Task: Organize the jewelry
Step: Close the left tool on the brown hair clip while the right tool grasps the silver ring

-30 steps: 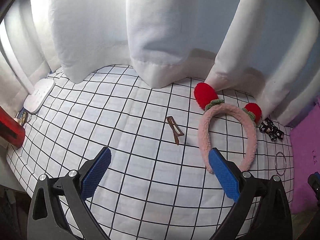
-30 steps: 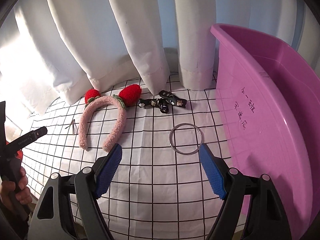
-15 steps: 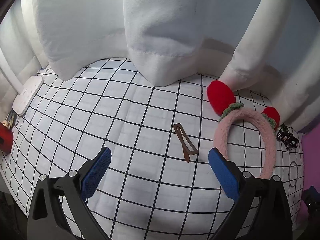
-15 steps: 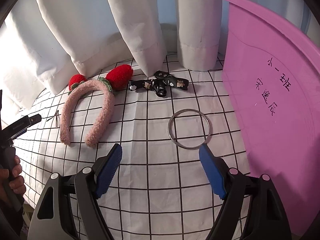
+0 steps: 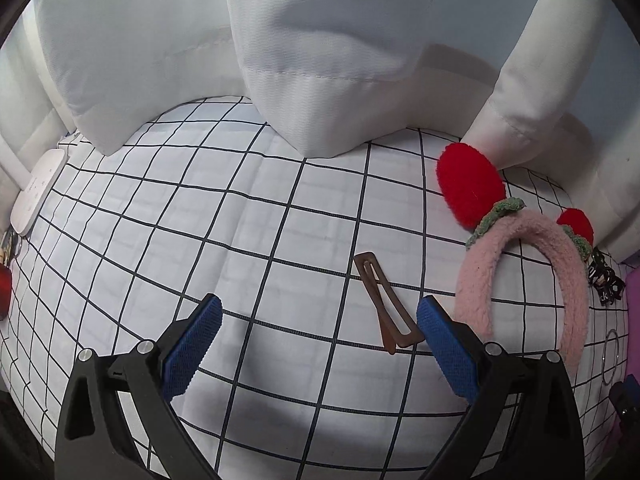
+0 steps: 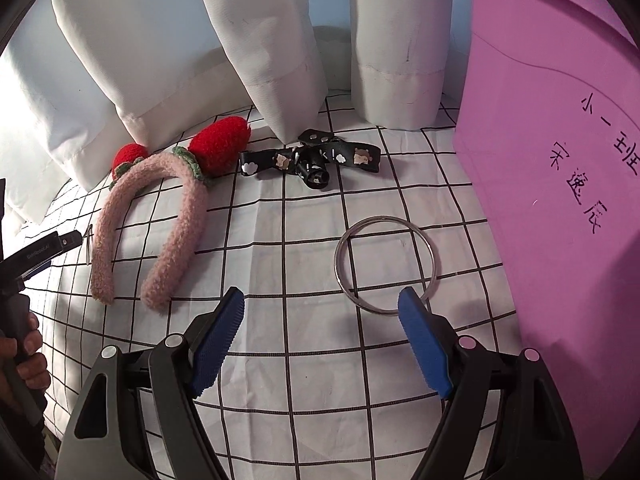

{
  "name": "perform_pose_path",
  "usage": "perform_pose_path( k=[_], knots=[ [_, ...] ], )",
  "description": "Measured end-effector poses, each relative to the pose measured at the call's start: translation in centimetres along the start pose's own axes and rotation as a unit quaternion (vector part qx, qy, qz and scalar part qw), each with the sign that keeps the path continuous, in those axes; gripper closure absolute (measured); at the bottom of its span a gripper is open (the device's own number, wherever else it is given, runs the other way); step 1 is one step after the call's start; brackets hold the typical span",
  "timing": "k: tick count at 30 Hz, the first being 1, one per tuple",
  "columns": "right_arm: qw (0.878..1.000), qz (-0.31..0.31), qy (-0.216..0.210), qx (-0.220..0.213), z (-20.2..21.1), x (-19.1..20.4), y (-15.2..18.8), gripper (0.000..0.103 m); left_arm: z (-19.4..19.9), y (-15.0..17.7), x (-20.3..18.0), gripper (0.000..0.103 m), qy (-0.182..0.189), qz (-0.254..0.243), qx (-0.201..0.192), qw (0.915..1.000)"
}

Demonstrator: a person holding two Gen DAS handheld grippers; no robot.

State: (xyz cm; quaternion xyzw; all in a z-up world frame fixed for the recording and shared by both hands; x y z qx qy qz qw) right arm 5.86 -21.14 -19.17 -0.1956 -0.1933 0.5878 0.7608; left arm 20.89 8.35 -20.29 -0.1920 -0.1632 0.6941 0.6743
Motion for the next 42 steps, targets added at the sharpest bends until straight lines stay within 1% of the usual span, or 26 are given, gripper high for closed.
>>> perform_pose_path(
  k=[12, 25, 27, 28, 30, 34, 38, 42],
  knots=[
    [1.0, -0.009, 0.016, 0.003, -1.3, -1.2, 0.1, 0.027, -1.8, 0.2, -0.1, 0.007, -0.008, -0.004, 0.009, 0.9999],
    [0.999, -0.017, 0.037, 0.01, -3.0, -2.8, -0.3, 0.027, -2.1, 0.5, -0.3, 0.006, -0.008, -0.011, -0.006, 0.9999],
    [0.999, -0.021, 0.04, 0.018, -3.4, -3.3, -0.4, 0.027, -2.2, 0.5, -0.3, 0.006, -0.007, -0.011, -0.007, 0.9999],
    [0.999, -0.019, 0.045, 0.012, -3.4, -3.5, -0.5, 0.027, -2.2, 0.4, -0.3, 0.006, -0.007, -0.012, -0.007, 0.9999],
    [0.998, -0.014, 0.054, 0.014, -3.8, -3.6, -0.8, 0.026, -2.2, 0.4, -0.1, 0.006, -0.006, -0.013, -0.01, 0.9999],
    [0.998, -0.011, 0.058, 0.003, -4.3, -4.0, -1.1, 0.017, -2.4, 0.1, -0.1, 0.006, -0.005, -0.015, -0.016, 0.9997],
    [0.998, -0.009, 0.06, -0.014, -4.5, -4.1, -1.0, 0.016, -2.6, 0.1, -0.2, 0.006, -0.004, -0.016, -0.025, 0.9995],
    [0.998, -0.01, 0.057, -0.015, -4.2, -4.0, -0.7, 0.016, -2.6, 0.0, -0.4, 0.006, -0.005, -0.016, -0.033, 0.9993]
  ],
)
Point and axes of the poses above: each gripper's, at about its wrist camera, not at the fingertips, and z roughly against the way its jaws point, x to its left, y to its underside, the point moved 2 cm from there along -z, roughly the way its jaws point, and after that the axes turned 2 degrees about z, right-handed, at the moved point
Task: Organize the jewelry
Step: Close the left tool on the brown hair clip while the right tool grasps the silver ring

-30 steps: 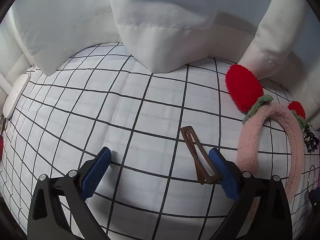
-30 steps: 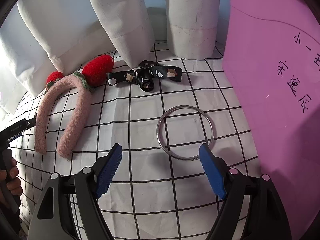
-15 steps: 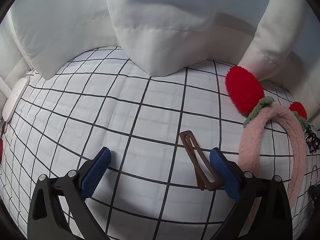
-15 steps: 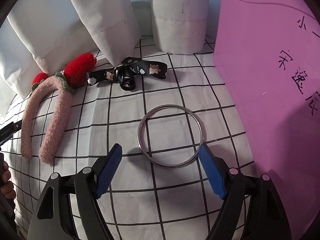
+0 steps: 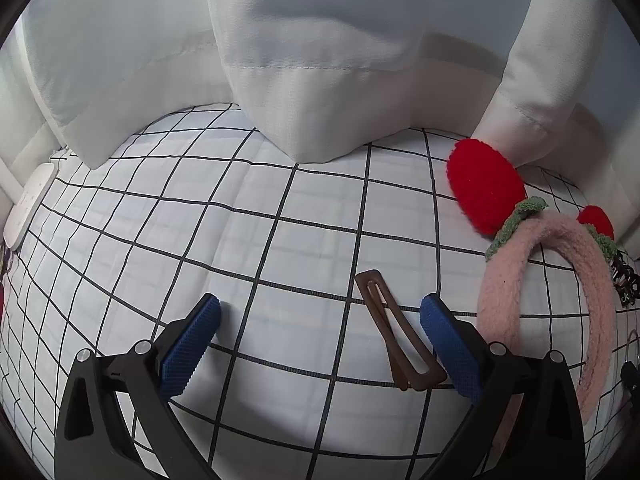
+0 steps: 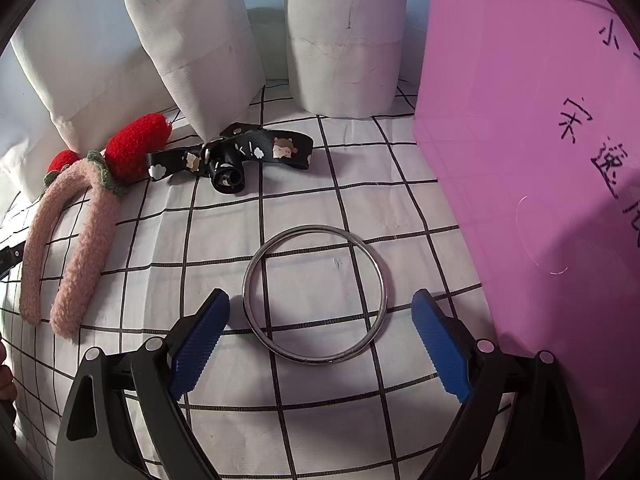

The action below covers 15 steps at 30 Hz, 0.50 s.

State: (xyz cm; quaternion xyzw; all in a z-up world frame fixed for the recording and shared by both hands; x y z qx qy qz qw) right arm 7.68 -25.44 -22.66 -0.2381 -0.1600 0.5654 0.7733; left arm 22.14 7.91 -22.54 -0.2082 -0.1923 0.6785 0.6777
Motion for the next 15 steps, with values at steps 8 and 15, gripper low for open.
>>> perform_pose_path(
  k=[8, 15],
  knots=[
    [1.0, 0.021, -0.009, -0.004, 1.3, 1.9, 1.0, 0.036, 0.7, 0.7, 0.2, 0.021, 0.007, -0.004, -0.009, 0.9999],
    [1.0, 0.016, -0.021, -0.006, 1.6, 1.9, 1.2, 0.037, 2.0, 0.8, -1.2, 0.09, 0.024, -0.027, -0.017, 0.9992]
  ],
)
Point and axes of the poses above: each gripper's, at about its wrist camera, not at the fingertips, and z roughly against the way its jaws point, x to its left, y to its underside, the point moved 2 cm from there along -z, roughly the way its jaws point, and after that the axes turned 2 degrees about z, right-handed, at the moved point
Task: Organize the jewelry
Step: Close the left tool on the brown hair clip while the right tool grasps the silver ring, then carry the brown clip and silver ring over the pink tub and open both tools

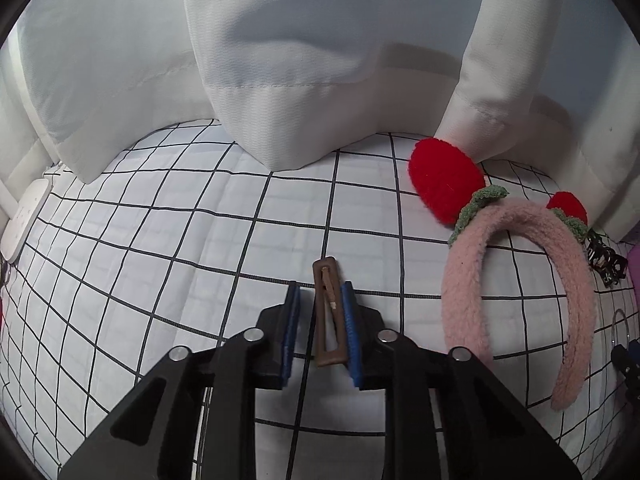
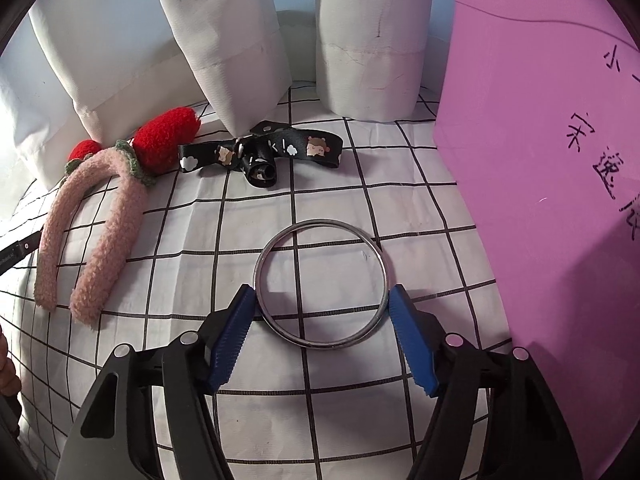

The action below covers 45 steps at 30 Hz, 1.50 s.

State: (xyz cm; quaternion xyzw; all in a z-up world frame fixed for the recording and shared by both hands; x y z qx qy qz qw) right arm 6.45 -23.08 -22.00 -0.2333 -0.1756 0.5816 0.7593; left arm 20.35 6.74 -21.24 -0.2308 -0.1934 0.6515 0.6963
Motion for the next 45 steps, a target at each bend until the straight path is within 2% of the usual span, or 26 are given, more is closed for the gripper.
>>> perform_pose_path(
  k=[5, 15, 28, 45],
  knots=[
    [1.0, -0.004, -0.012, 0.0, 0.3, -0.1, 0.1, 0.037, 0.3, 0.3, 0.6, 0.091, 0.017, 0.011, 0.006, 0.9998],
    [1.0, 0.004, -0.03, -0.006, 1.6, 1.0, 0.0, 0.037, 3.5, 0.7, 1.0, 0.091, 0.039, 0.017, -0.006, 0.9991],
    [0.999, 0.014, -0.048, -0.021, 4.0, 2.4, -0.9, 0.038, 7.3, 1.2, 0.2, 0.091, 0.055, 0.0, -0.022, 0.9983],
    [0.998, 0.017, -0.049, -0.034, 5.6, 2.3, -1.4, 0.039, 9.7, 0.7, -1.5, 0.091, 0.077, -0.015, -0.038, 0.9962]
  ],
)
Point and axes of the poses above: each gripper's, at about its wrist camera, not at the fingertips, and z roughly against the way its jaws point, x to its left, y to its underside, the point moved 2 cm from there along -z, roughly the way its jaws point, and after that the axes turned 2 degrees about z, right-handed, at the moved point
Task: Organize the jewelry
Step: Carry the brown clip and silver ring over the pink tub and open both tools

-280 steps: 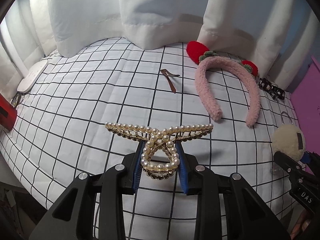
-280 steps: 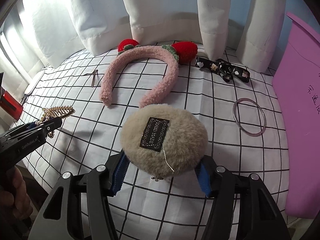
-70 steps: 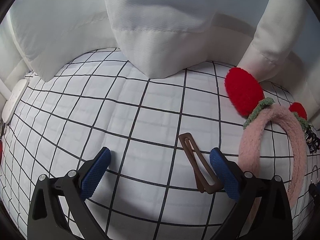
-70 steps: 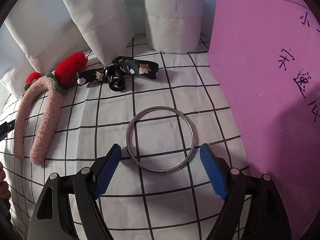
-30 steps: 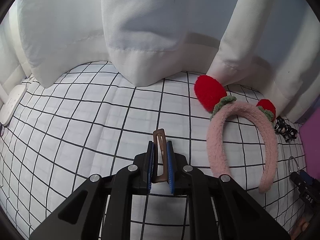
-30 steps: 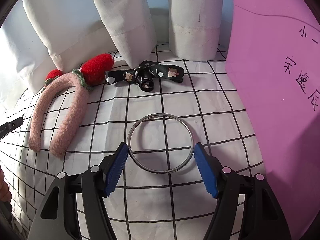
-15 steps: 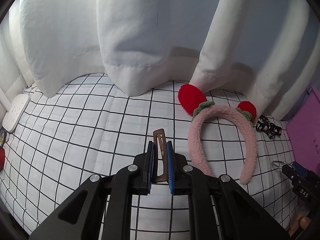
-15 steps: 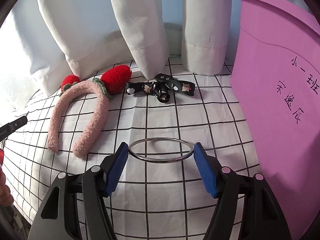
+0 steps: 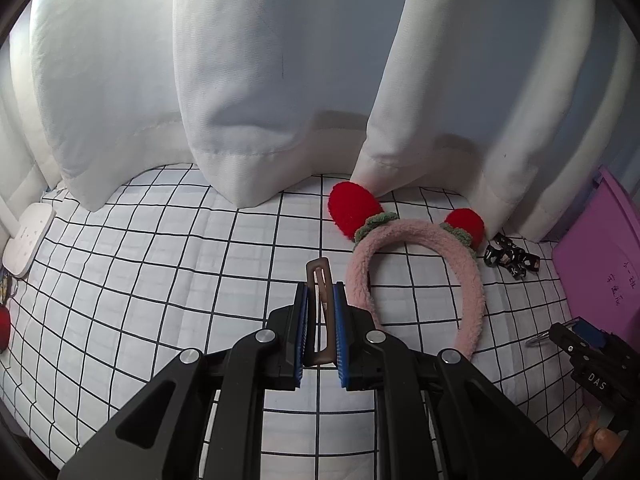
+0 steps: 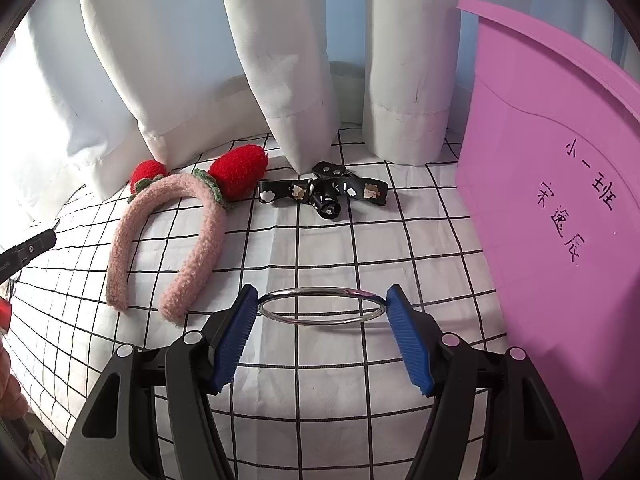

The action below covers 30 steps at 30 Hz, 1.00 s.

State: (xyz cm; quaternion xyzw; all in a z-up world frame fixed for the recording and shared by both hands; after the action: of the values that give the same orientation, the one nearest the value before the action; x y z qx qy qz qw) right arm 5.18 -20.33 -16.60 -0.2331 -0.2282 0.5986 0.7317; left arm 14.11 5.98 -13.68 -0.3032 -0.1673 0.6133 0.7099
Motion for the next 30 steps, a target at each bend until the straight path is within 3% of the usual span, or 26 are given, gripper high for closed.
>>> perform_pose_path(
  k=[15, 30],
  knots=[
    [0.999, 0.005, -0.01, -0.037, 3.5, 0.7, -1.6, 0.039, 2.4, -1.3, -2.6, 0.091, 0.029, -0.026, -0.02, 0.9991],
    [0.996, 0.003, -0.007, -0.087, 9.7, -0.6, -3.4, 0.039, 5.9, -3.3, -9.1, 0.091, 0.081, -0.072, -0.048, 0.9929]
  ],
)
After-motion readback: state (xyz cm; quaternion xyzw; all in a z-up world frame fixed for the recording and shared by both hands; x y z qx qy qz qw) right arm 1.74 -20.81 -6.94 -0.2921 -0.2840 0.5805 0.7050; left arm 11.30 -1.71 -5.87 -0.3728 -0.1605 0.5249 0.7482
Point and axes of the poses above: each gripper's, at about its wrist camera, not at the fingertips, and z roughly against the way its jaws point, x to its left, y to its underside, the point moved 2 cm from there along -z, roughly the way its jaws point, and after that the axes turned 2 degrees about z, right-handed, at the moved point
